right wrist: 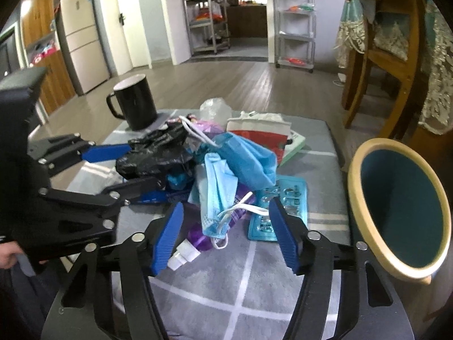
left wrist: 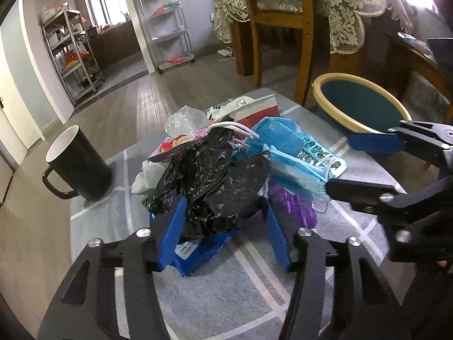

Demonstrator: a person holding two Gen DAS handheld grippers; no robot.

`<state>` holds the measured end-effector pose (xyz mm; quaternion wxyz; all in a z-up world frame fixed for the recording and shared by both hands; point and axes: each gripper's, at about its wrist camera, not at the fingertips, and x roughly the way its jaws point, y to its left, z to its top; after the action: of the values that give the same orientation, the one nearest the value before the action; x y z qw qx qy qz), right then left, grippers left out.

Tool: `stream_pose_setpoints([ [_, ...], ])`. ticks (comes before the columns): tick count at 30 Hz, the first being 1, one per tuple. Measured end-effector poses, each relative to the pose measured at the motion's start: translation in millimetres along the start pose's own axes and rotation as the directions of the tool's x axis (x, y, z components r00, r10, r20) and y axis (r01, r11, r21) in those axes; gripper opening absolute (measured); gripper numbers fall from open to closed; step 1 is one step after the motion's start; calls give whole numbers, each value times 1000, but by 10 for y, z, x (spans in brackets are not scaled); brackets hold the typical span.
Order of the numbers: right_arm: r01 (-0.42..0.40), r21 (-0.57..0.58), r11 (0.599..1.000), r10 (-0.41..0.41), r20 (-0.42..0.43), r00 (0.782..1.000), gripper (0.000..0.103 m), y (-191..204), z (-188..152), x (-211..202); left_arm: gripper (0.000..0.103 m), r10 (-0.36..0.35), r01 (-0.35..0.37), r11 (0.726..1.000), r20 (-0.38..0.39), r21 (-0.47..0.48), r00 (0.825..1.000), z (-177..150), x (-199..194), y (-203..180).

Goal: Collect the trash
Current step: 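Grasp the black plastic bag with the left tool while the right tool grasps the blue mask, then lift the black bag with the left tool while the right tool lifts the blue mask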

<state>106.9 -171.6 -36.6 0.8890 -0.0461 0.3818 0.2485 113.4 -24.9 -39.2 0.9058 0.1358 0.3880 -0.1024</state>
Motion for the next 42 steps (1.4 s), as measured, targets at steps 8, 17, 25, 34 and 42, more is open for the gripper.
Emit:
stream_pose_setpoints([
  [8, -18, 2, 1000, 18, -64, 998, 20, -26, -66, 198, 32, -3, 3, 1000, 24, -3, 1000, -11, -72, 17],
  [17, -42, 42, 998, 42, -8, 999, 10, -94, -32, 3, 18, 16, -17, 1000, 78, 3, 997, -9, -275, 65],
  [25, -38, 76, 996, 33, 63, 997, 10, -173, 35, -174, 16, 0, -5, 999, 136, 35, 991, 161, -557, 193],
  [34, -43, 84, 996, 37, 75, 997, 10, -166, 34, -195, 15, -248, 260, 964, -149, 63, 957, 207, -448, 204],
  [42, -43, 109, 993, 34, 84, 996, 10, -209, 39, -227, 15, -295, 307, 951, -186, 40, 937, 16, -440, 61],
])
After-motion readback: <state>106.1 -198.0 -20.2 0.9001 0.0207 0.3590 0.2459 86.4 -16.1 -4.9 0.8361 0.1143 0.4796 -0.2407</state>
